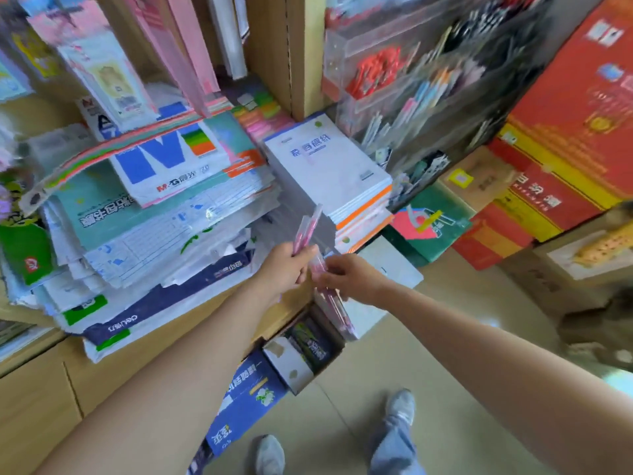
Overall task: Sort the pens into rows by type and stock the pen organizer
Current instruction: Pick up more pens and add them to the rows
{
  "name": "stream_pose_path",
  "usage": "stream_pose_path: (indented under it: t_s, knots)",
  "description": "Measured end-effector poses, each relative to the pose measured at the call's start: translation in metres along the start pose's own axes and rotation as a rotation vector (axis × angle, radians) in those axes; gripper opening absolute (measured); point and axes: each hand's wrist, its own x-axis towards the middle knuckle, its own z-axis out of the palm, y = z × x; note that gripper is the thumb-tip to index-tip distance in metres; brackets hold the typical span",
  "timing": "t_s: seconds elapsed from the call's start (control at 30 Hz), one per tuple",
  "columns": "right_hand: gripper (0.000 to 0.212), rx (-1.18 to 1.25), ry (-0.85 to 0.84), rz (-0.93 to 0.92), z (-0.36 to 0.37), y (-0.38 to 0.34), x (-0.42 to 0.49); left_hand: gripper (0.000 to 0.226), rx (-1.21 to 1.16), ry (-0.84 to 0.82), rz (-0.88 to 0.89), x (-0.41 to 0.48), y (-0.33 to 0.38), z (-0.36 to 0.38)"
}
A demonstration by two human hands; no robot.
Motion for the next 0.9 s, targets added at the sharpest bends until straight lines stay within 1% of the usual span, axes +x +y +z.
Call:
stream_pose_path:
  t_s: [0.07,0.17,0.27,0.37,0.47,0.57,0.63,0.7,0.8,0.9]
  knots:
    - [0.015,0.06,0.0,0.0,-0.043,0.018,-0.005,0.024,0.007,-0.01,-0.005,0.017,0.025,0.038]
    - [0.011,0.088,0.0,-0.025,-0.106,0.044,-0.014,0.025,-0.029,-0.031,-0.008,0.041,0.057,0.096]
    - [0.015,0.099,-0.004,-0.008,-0.162,0.072,-0.02,0.027,-0.059,-0.034,-0.005,0.061,0.081,0.145]
    - [0.017,0.107,0.085,0.027,-0.212,0.095,-0.021,0.022,-0.073,-0.015,-0.031,0.083,0.102,0.179]
    - [0.025,0.224,0.181,0.079,-0.257,0.11,-0.015,0.023,-0.048,-0.011,-0.028,0.109,0.121,0.204]
    - [0.018,0.343,0.243,0.087,-0.297,0.118,-0.003,0.021,-0.027,-0.015,-0.005,0.141,0.14,0.225]
    - [0.014,0.371,0.283,0.078,-0.324,0.122,0.01,0.021,-0.002,-0.02,0.01,0.164,0.156,0.237]
    - [0.016,0.385,0.319,0.076,-0.35,0.127,0.027,0.022,0.023,-0.027,0.018,0.187,0.173,0.247]
    - [0.006,0.431,0.388,0.054,-0.387,0.134,0.058,0.023,0.012,-0.025,0.025,0.221,0.198,0.258]
    - [0.007,0.476,0.476,0.071,-0.421,0.137,0.087,0.021,0.03,-0.021,0.012,0.255,0.216,0.264]
